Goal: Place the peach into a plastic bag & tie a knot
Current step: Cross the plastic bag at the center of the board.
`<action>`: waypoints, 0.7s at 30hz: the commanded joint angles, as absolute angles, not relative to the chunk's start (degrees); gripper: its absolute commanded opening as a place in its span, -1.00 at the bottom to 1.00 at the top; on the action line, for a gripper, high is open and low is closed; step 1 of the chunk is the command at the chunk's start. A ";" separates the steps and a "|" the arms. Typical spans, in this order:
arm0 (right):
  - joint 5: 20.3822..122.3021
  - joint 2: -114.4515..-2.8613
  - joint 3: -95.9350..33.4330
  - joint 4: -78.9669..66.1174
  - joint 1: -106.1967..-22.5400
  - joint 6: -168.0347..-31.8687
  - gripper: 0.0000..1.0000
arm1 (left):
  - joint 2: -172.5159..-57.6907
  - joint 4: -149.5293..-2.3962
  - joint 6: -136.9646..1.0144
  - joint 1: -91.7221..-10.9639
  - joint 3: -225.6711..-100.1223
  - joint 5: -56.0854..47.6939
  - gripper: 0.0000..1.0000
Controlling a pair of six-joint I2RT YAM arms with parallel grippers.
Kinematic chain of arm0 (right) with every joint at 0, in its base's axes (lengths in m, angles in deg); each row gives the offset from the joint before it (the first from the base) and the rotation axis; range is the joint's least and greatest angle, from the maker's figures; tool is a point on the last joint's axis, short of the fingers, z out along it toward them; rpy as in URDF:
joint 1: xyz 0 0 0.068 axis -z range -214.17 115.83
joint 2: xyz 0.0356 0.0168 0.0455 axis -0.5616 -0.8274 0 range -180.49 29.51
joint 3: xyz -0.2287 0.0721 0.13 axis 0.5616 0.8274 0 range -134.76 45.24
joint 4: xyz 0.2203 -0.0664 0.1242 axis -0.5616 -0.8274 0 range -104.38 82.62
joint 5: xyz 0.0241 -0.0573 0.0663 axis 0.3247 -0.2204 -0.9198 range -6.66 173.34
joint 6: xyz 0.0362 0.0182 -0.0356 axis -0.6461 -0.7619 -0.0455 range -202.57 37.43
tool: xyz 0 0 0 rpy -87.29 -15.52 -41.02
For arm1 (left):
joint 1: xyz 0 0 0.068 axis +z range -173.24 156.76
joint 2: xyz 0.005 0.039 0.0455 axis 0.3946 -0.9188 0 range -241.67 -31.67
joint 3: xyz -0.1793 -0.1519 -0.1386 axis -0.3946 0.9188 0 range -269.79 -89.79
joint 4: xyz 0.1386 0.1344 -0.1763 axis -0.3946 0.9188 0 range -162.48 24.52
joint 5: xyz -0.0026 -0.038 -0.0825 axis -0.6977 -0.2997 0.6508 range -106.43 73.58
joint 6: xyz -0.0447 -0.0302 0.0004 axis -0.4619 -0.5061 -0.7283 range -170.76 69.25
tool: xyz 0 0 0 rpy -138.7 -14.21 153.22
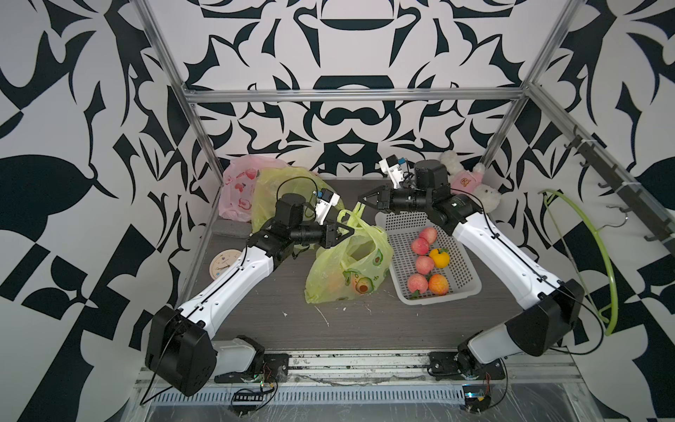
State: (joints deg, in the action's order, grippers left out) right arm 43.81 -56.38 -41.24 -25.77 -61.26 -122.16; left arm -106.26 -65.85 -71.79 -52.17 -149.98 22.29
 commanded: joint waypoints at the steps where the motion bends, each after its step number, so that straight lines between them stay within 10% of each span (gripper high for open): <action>1: 44.56 -53.28 -42.48 -24.51 -61.24 -120.62 -1.00 | -105.15 -65.27 -71.41 -51.94 -148.47 22.31 -0.55; 21: 45.52 -47.13 -37.95 -27.19 -62.50 -116.57 -1.00 | -103.36 -65.75 -73.60 -47.23 -147.05 21.19 -0.84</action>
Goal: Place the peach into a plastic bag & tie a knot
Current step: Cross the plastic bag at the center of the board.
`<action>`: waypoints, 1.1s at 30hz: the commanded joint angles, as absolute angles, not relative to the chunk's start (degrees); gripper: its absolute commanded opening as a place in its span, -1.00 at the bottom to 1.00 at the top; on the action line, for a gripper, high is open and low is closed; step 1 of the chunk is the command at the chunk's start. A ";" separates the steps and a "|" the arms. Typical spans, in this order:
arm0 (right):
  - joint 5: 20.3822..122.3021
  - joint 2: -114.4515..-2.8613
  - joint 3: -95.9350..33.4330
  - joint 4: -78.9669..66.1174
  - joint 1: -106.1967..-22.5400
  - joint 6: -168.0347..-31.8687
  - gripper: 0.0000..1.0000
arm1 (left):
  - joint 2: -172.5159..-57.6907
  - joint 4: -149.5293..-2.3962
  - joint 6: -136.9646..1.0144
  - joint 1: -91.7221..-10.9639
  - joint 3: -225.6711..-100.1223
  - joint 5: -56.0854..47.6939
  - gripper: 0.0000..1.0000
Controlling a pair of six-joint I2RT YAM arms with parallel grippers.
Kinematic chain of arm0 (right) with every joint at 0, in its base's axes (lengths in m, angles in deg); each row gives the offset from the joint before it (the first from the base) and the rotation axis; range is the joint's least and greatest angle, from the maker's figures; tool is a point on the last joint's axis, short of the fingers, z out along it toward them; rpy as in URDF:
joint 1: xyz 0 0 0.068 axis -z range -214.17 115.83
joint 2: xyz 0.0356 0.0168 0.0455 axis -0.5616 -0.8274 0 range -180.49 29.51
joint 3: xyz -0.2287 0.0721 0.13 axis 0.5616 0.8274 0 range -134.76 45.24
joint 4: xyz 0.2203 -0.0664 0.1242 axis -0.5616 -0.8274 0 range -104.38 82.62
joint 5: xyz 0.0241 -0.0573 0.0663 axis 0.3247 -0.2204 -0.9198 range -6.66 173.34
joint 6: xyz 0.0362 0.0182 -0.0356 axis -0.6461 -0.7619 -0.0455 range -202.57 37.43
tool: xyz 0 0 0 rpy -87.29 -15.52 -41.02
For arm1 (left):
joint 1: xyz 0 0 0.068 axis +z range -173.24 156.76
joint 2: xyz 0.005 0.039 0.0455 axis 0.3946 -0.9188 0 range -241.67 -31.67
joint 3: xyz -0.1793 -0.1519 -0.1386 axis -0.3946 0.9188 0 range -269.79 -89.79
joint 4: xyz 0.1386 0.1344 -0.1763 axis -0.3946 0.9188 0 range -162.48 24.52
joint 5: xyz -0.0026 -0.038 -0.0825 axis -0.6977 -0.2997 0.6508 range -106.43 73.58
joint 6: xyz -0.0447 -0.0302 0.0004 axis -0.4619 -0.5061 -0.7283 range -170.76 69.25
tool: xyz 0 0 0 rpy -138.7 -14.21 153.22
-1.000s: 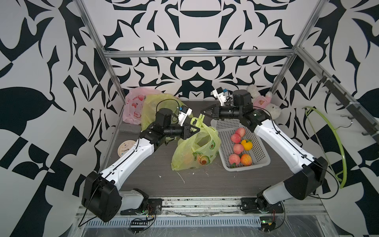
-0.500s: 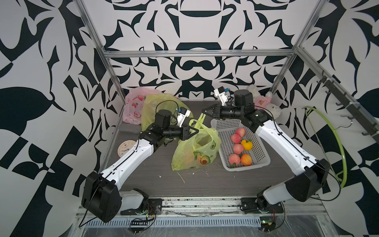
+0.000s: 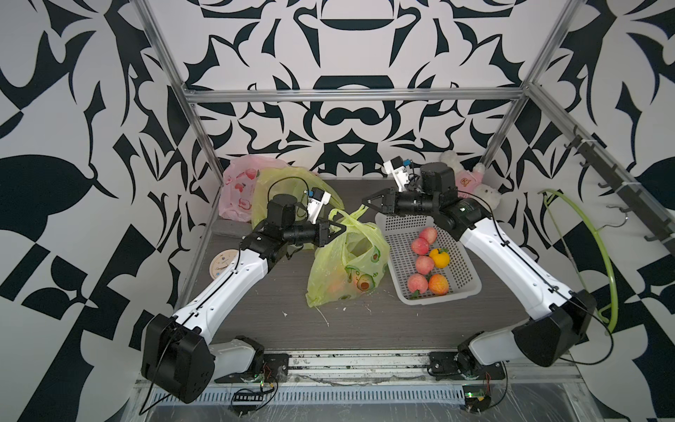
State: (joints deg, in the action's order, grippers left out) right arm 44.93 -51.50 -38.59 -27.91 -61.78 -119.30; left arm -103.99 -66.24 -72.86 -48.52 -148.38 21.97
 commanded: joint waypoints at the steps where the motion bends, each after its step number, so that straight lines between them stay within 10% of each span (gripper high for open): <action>1: 45.76 -46.36 -37.48 -27.38 -62.83 -116.23 -1.00 | -103.50 -65.57 -73.61 -46.89 -147.13 21.24 -0.86; 33: 57.69 -56.14 -24.03 -18.37 -77.02 -113.04 -1.00 | -105.15 -60.72 -75.01 -46.67 -151.23 19.96 -1.00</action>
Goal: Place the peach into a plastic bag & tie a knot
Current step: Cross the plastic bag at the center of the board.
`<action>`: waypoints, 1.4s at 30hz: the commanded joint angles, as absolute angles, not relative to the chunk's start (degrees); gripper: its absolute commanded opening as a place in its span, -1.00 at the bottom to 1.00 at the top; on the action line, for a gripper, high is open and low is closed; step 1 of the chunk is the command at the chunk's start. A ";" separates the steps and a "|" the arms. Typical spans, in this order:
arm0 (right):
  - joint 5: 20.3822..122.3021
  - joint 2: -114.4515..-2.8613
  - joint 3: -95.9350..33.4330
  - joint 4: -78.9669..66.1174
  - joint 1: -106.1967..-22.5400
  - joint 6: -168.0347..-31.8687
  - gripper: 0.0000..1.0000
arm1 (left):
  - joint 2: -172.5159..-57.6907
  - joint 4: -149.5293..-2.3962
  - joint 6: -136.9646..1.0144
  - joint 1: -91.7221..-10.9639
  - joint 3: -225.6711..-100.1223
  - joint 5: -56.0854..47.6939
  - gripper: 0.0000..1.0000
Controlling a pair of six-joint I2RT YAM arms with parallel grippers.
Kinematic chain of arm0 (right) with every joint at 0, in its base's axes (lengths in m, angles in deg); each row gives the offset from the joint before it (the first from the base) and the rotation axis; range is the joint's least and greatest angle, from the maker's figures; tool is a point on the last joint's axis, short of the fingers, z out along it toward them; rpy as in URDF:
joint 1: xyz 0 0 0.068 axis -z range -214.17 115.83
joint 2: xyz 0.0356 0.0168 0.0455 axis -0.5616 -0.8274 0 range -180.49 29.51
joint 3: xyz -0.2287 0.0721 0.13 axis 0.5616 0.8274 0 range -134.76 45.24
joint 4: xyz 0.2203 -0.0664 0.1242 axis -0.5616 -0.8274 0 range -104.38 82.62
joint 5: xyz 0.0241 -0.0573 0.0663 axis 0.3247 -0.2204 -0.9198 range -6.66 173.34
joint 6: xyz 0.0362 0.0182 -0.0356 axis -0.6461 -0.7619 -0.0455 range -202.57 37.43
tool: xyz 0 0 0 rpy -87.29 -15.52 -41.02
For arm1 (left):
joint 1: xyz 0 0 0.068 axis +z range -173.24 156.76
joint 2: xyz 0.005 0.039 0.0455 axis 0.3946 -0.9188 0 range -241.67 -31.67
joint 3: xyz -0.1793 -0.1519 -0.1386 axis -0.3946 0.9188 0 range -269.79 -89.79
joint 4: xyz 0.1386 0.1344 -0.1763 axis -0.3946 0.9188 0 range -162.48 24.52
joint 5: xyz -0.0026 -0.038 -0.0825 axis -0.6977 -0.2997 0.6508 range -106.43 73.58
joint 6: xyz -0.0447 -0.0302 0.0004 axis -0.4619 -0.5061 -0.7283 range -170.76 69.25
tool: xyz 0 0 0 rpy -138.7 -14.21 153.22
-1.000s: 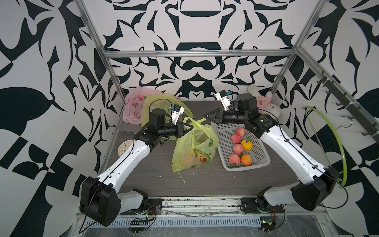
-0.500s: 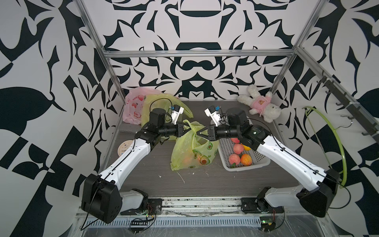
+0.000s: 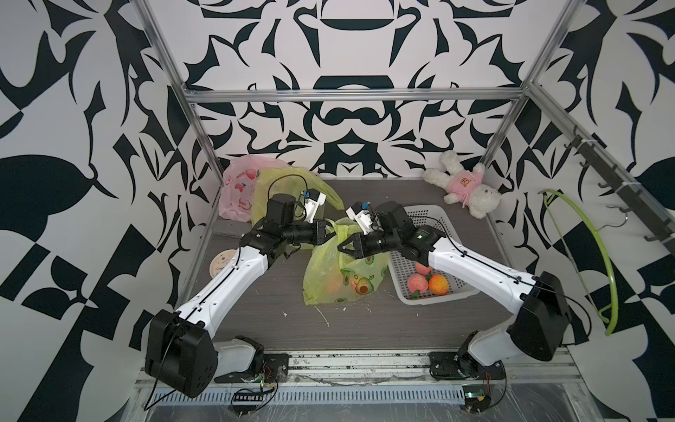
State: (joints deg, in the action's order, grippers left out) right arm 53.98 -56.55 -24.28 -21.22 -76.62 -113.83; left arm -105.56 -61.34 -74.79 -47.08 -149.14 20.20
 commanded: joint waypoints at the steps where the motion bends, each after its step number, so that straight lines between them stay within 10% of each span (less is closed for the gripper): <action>1: 58.99 -56.19 -23.65 -17.29 -76.97 -113.44 -1.00 | -105.15 -60.41 -75.01 -46.68 -151.23 19.98 -1.00; 42: 62.73 -56.85 -24.50 -9.38 -76.18 -117.95 -1.00 | -105.15 -58.53 -74.32 -46.65 -150.25 21.07 -0.31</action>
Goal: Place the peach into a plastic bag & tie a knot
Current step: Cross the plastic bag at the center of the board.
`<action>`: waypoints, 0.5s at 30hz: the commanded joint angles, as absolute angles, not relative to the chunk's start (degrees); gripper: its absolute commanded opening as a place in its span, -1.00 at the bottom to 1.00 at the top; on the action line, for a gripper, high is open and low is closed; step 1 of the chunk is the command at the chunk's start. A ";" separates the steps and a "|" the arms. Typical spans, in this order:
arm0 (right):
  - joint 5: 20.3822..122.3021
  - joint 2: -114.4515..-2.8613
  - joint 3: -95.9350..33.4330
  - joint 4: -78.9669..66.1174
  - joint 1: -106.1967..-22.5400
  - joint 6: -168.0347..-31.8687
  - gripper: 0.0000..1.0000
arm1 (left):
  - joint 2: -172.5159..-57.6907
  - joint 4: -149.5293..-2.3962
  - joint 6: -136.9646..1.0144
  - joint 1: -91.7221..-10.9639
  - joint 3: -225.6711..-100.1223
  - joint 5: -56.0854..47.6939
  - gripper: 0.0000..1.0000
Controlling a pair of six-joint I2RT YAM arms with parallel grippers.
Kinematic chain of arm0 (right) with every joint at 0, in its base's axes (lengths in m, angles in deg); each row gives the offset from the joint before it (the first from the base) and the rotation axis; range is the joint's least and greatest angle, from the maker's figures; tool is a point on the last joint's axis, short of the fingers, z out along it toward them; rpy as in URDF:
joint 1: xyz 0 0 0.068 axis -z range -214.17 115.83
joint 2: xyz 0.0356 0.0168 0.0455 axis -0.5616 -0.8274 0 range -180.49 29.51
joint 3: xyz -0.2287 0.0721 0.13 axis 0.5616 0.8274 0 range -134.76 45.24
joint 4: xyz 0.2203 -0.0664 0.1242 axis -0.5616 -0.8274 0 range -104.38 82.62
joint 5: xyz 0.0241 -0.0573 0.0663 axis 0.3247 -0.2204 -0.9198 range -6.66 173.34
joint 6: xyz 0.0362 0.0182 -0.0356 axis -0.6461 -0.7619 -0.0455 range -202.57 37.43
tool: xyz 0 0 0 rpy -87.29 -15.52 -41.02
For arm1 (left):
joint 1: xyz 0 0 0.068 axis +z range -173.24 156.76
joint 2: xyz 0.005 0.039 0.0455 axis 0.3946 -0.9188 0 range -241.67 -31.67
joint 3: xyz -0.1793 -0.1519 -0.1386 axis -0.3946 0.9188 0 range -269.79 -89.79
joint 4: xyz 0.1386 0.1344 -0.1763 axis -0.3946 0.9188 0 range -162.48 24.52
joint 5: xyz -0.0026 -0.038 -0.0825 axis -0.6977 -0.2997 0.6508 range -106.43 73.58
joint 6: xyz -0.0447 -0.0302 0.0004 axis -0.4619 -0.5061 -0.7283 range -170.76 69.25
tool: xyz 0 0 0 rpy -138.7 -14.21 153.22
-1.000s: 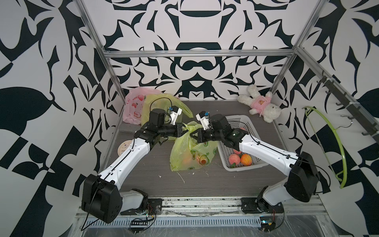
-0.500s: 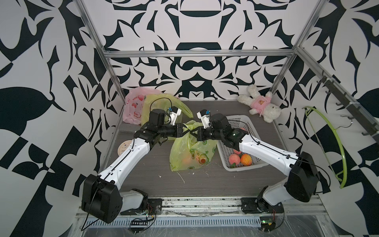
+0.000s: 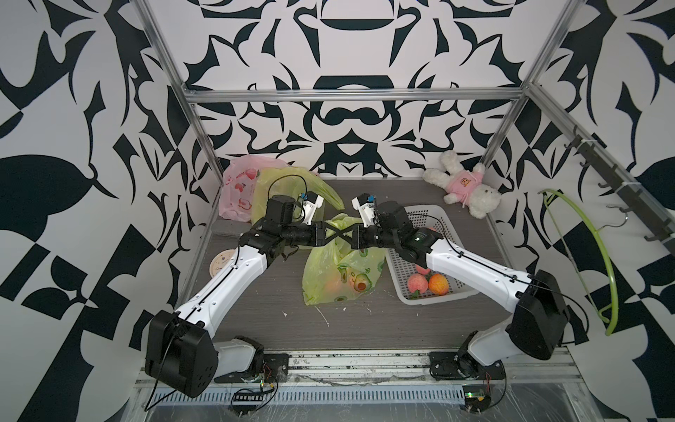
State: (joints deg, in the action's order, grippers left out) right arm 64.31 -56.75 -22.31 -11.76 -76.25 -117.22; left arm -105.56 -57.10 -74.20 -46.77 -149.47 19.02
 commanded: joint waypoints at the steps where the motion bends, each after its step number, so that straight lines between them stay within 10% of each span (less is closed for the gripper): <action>1: 62.39 -57.11 -24.37 -9.23 -76.20 -118.04 -1.00 | -105.15 -58.91 -74.55 -46.63 -150.57 21.23 -0.30; 15: 60.46 -57.46 -23.23 -8.18 -78.63 -118.36 -1.00 | -108.60 -57.44 -75.10 -47.66 -153.49 17.33 -0.31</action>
